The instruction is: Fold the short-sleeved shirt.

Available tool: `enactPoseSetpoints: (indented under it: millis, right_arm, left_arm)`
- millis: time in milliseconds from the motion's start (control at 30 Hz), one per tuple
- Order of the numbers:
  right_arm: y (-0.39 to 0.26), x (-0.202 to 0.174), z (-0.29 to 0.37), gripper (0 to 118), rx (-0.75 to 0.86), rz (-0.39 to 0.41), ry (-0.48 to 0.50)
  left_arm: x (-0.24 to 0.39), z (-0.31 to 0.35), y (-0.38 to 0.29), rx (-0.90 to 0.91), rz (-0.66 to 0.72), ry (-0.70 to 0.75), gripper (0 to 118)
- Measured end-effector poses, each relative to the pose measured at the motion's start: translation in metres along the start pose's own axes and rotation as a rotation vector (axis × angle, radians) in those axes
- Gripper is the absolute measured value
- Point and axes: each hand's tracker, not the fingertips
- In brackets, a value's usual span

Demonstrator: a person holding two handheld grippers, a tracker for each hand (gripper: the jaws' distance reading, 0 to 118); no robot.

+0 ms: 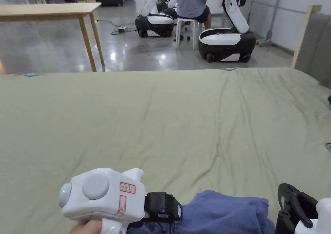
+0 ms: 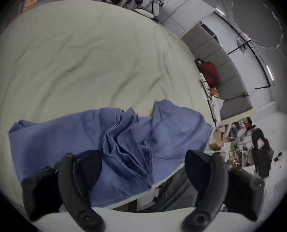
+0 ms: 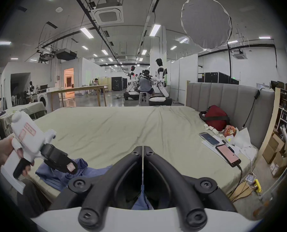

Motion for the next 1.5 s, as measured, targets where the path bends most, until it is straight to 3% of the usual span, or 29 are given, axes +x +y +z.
enactPoseSetpoints:
  millis: [33, 67, 100, 133, 167, 333, 500, 600, 733, 900, 1033, 1133, 1233, 1300, 1333, 1367, 1400, 1433, 1500]
  right_arm:
    - [-0.001, -0.001, -0.002, 2, -0.001, 0.001, 0.001]
    - [-0.001, -0.002, -0.003, 2, -0.004, 0.002, 0.004]
    - [-0.001, -0.004, -0.005, 2, -0.007, 0.003, 0.01]
    - [-0.002, -0.006, -0.006, 2, -0.01, 0.005, 0.015]
    - [-0.003, -0.008, -0.008, 2, -0.013, 0.007, 0.023]
    - [-0.004, -0.016, -0.013, 2, -0.025, 0.013, 0.046]
    - [-0.005, -0.017, -0.01, 2, -0.038, 0.019, 0.043]
    - [-0.006, -0.016, -0.008, 2, -0.053, 0.028, 0.034]
    - [-0.007, -0.014, -0.009, 2, -0.065, 0.031, 0.028]
    - [-0.002, -0.022, -0.017, 2, -0.059, 0.046, 0.038]
    - [0.002, -0.031, -0.026, 2, -0.054, 0.057, 0.052]
    - [0.003, -0.038, -0.031, 2, -0.049, 0.063, 0.065]
    - [0.005, -0.044, -0.033, 2, -0.049, 0.07, 0.07]
    - [0.006, -0.047, -0.034, 2, -0.051, 0.067, 0.072]
    - [0.006, -0.048, -0.034, 2, -0.052, 0.066, 0.071]
    - [0.007, -0.049, -0.034, 2, -0.056, 0.066, 0.072]
    - [0.007, -0.049, -0.035, 2, -0.06, 0.067, 0.073]
    - [0.007, -0.05, -0.035, 2, -0.062, 0.068, 0.074]
    - [0.007, -0.051, -0.035, 2, -0.075, 0.079, 0.08]
  left_arm:
    - [-0.003, 0.011, -0.001, 0.019, -0.008, -0.013, 100]
    - [-0.009, 0.029, -0.001, 0.087, -0.023, -0.037, 77]
    - [-0.01, 0.046, -0.003, 0.132, -0.018, -0.043, 45]
    - [-0.017, 0.057, -0.005, 0.18, -0.006, -0.026, 3]
    - [-0.027, 0.068, -0.005, 0.248, 0.012, -0.031, 0]
    - [-0.063, 0.06, -0.002, 0.184, 0.083, 0.032, 0]
    - [-0.053, -0.029, -0.015, -0.004, 0.185, -0.191, 0]
    - [-0.028, -0.075, -0.037, -0.017, 0.137, -0.1, 0]
    - [-0.032, -0.059, -0.026, -0.016, 0.169, -0.153, 0]
    - [-0.042, 0.038, -0.014, 0.119, 0.071, -0.147, 0]
    - [-0.093, 0.111, -0.022, 0.219, 0.171, -0.088, 0]
    - [-0.131, 0.129, -0.032, 0.23, 0.204, 0.021, 0]
    - [-0.147, 0.124, -0.04, 0.205, 0.22, -0.019, 0]
    - [-0.152, 0.113, -0.042, 0.179, 0.189, -0.116, 9]
    - [-0.152, 0.109, -0.042, 0.175, 0.169, -0.124, 29]
    - [-0.152, 0.103, -0.042, 0.173, 0.163, -0.135, 82]
    - [-0.153, 0.095, -0.04, 0.162, 0.153, -0.142, 114]
    - [-0.156, 0.09, -0.039, 0.141, 0.15, -0.155, 118]
    - [-0.161, 0.081, -0.035, 0.14, 0.18, -0.198, 114]
